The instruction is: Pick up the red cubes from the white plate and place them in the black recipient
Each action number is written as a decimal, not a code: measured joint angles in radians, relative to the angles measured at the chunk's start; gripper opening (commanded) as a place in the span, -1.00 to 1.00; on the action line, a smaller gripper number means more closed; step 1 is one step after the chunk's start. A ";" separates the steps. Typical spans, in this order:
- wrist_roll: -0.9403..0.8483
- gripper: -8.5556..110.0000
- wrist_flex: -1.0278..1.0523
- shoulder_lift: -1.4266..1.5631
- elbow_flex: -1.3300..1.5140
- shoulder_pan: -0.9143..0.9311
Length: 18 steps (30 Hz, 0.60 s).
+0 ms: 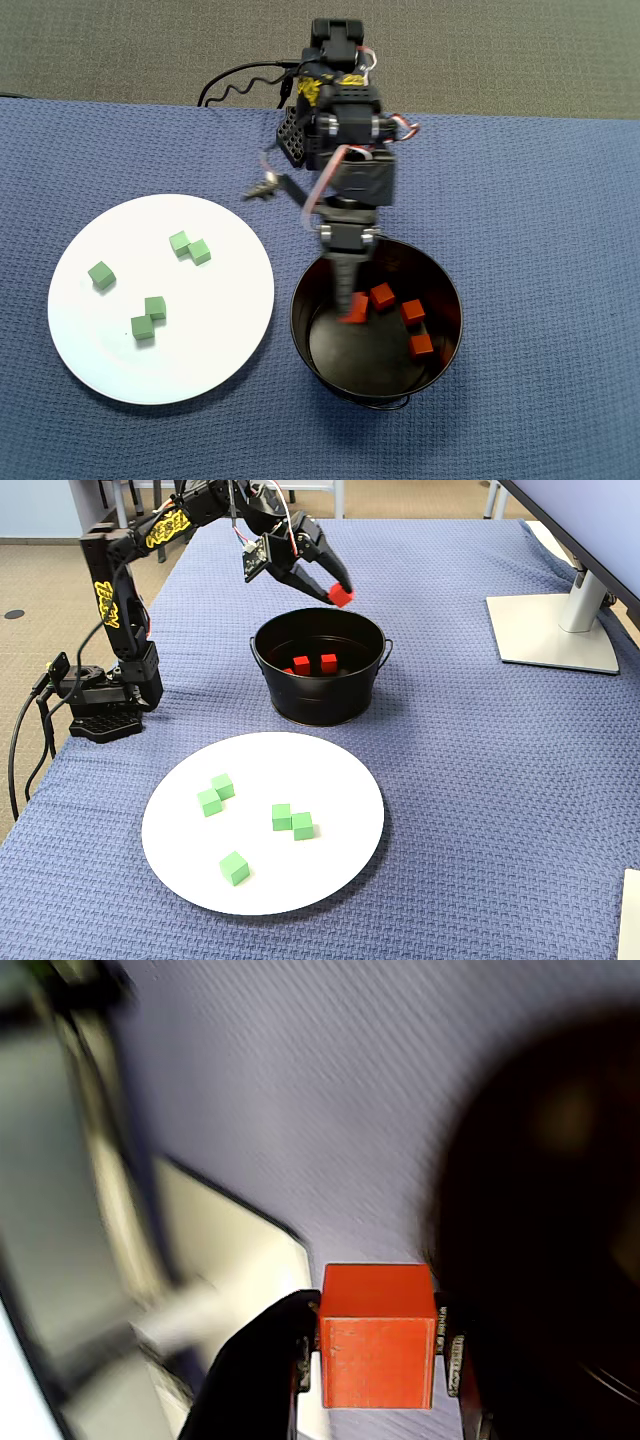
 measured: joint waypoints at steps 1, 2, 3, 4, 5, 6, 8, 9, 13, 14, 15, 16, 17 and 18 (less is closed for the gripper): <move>0.000 -0.59 -0.012 0.017 0.048 -0.020; 0.000 -0.54 -0.018 0.025 0.077 -0.034; 0.000 -0.52 -0.020 0.025 0.094 -0.040; -0.005 -0.49 -0.023 0.025 0.100 -0.040; -0.012 -0.47 -0.025 0.025 0.100 -0.035; -0.025 -0.47 -0.025 0.026 0.100 -0.031; -0.061 -0.47 -0.025 0.026 0.100 -0.020; -0.078 -0.48 -0.025 0.026 0.100 -0.006; -0.126 -0.53 -0.008 0.058 0.106 0.077; -0.118 -0.52 -0.002 0.080 0.123 0.097; -0.106 -0.52 0.003 0.104 0.149 0.118; -0.098 -0.53 0.008 0.133 0.176 0.141; -0.103 -0.53 0.012 0.163 0.209 0.166; -0.120 -0.53 0.018 0.195 0.244 0.190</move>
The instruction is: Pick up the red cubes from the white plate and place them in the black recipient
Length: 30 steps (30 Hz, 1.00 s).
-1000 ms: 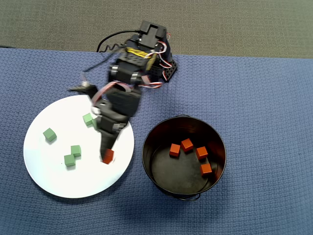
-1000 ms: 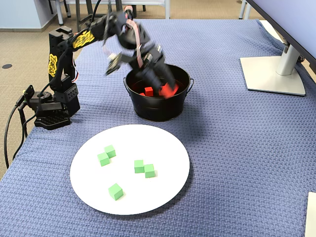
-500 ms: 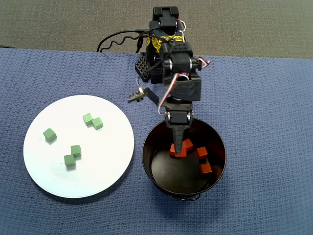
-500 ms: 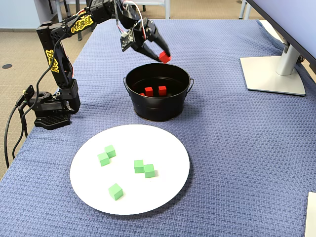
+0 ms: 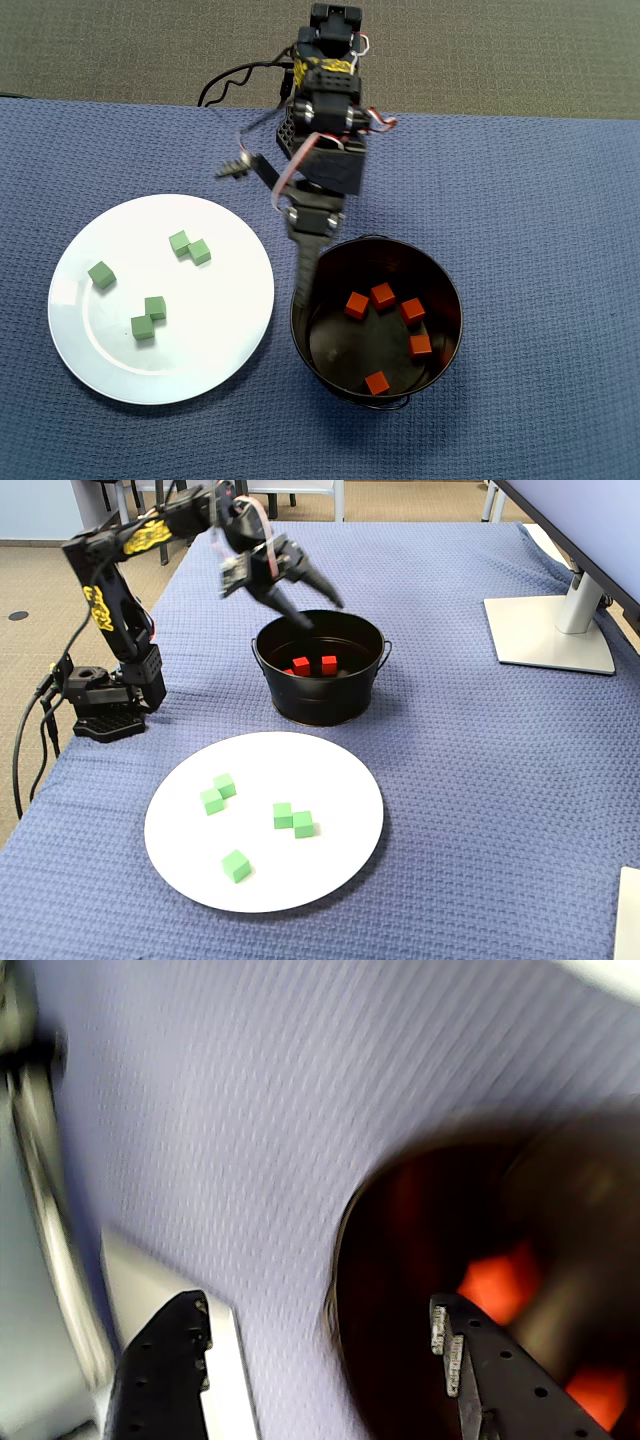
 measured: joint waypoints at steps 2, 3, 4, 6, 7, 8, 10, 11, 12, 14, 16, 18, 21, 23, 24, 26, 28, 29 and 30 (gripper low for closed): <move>-0.040 -0.54 0.002 0.066 0.077 0.054; -0.054 -0.55 0.002 0.097 0.117 0.077; -0.069 -0.55 0.002 0.127 0.161 0.103; -0.112 -0.57 0.002 0.184 0.261 0.146; -0.132 -0.57 -0.002 0.210 0.311 0.166; -0.147 -0.57 -0.006 0.235 0.368 0.181; -0.172 -0.58 -0.044 0.282 0.482 0.212; -0.178 -0.59 -0.072 0.304 0.540 0.230; -0.187 -0.61 -0.100 0.327 0.597 0.247; -0.201 -0.63 -0.138 0.373 0.703 0.278; -0.201 -0.64 -0.166 0.420 0.798 0.285; -0.202 -0.65 -0.202 0.477 0.893 0.278; -0.204 -0.65 -0.261 0.572 1.048 0.275; -0.204 -0.65 -0.265 0.635 1.126 0.255; -0.204 -0.65 -0.264 0.666 1.152 0.233; -0.204 -0.65 -0.252 0.715 1.190 0.193; -0.204 -0.64 -0.236 0.752 1.218 0.170; -0.202 -0.64 -0.230 0.769 1.232 0.155; -0.202 -0.64 -0.222 0.782 1.243 0.138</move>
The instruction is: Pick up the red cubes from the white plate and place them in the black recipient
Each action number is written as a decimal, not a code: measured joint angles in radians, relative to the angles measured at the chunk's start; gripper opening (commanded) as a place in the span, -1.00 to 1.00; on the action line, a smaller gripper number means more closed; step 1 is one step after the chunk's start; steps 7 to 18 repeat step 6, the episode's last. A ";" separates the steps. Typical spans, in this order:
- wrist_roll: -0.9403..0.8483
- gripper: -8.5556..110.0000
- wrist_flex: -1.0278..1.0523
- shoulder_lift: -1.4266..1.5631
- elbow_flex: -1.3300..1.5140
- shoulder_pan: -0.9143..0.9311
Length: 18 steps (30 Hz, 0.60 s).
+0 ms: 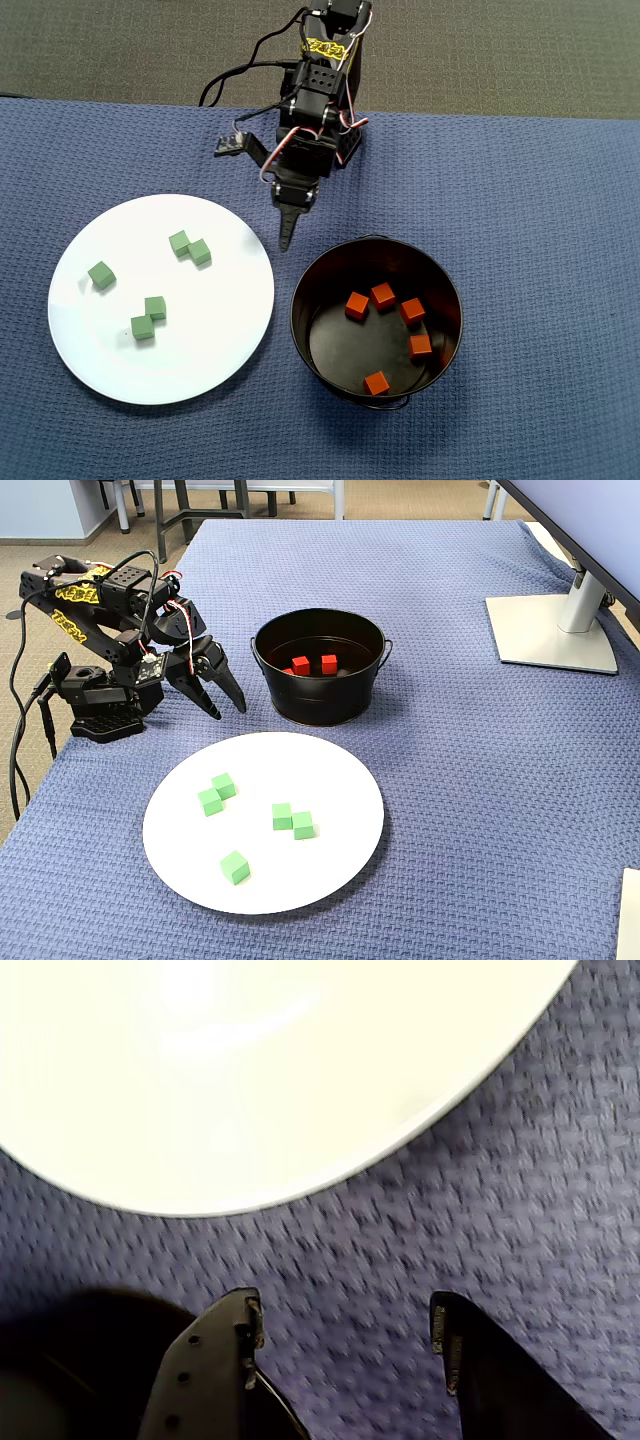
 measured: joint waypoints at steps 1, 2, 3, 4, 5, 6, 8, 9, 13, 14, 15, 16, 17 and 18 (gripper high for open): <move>0.000 -0.64 0.006 0.018 0.012 -0.020; 0.000 -0.64 0.015 0.035 0.025 -0.035; -0.003 -0.65 0.025 0.052 0.029 -0.043; 0.002 -0.64 0.029 0.066 0.032 -0.046; 0.008 -0.64 0.034 0.075 0.038 -0.052; 0.008 -0.63 0.034 0.086 0.048 -0.054; 0.008 -0.63 0.034 0.086 0.048 -0.054; 0.008 -0.63 0.034 0.086 0.048 -0.054; 0.008 -0.63 0.034 0.086 0.048 -0.054; 0.008 -0.63 0.034 0.086 0.048 -0.054; 0.008 -0.63 0.034 0.086 0.048 -0.054; 0.008 -0.63 0.034 0.086 0.048 -0.054; 0.008 -0.63 0.034 0.086 0.048 -0.054; 0.008 -0.63 0.034 0.086 0.048 -0.054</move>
